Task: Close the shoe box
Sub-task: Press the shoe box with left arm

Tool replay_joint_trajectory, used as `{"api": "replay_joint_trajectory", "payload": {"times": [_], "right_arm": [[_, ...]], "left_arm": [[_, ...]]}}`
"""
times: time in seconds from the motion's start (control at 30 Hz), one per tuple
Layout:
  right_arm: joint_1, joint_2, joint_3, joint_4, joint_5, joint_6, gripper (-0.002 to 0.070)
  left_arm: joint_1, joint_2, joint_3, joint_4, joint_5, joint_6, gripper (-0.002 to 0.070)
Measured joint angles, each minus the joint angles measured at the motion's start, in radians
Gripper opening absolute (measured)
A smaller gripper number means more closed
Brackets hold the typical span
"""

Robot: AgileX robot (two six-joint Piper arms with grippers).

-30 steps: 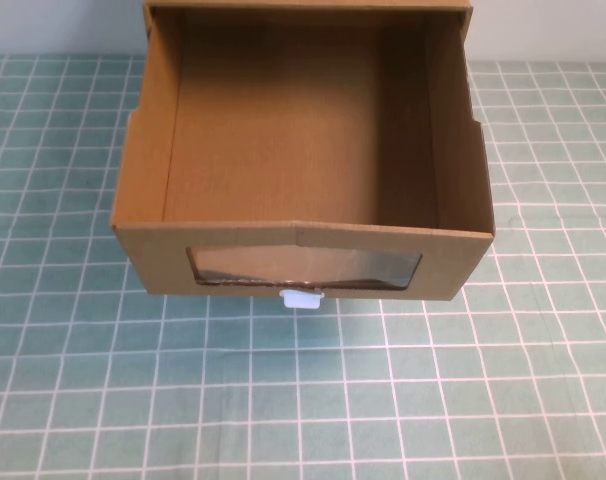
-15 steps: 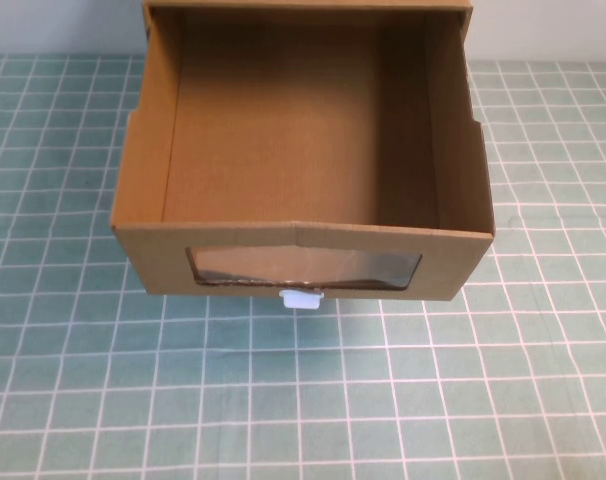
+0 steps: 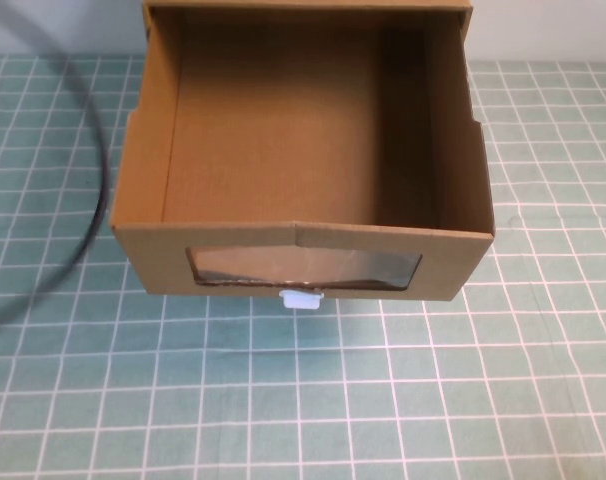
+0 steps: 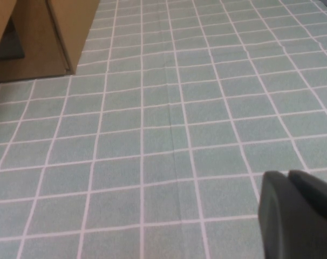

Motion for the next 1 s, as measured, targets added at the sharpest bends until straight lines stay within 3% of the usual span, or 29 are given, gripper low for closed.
{"api": "replay_joint_trajectory", "payload": {"times": [0.23, 0.5, 0.7, 1.0], "right_arm": [[0.000, 0.000, 0.000, 0.000, 0.000, 0.000, -0.0013], [0.000, 0.000, 0.000, 0.000, 0.000, 0.000, -0.0013], [0.000, 0.000, 0.000, 0.000, 0.000, 0.000, -0.0013], [0.000, 0.000, 0.000, 0.000, 0.000, 0.000, -0.0013]], "left_arm": [[-0.014, 0.366, -0.435, -0.073, 0.091, 0.138, -0.0005], [-0.138, 0.708, -0.834, -0.075, 0.119, 0.183, -0.0005], [-0.203, 0.840, -0.947, -0.081, 0.123, 0.191, -0.0005], [-0.208, 0.888, -0.958, -0.083, 0.135, 0.193, -0.0005]]}}
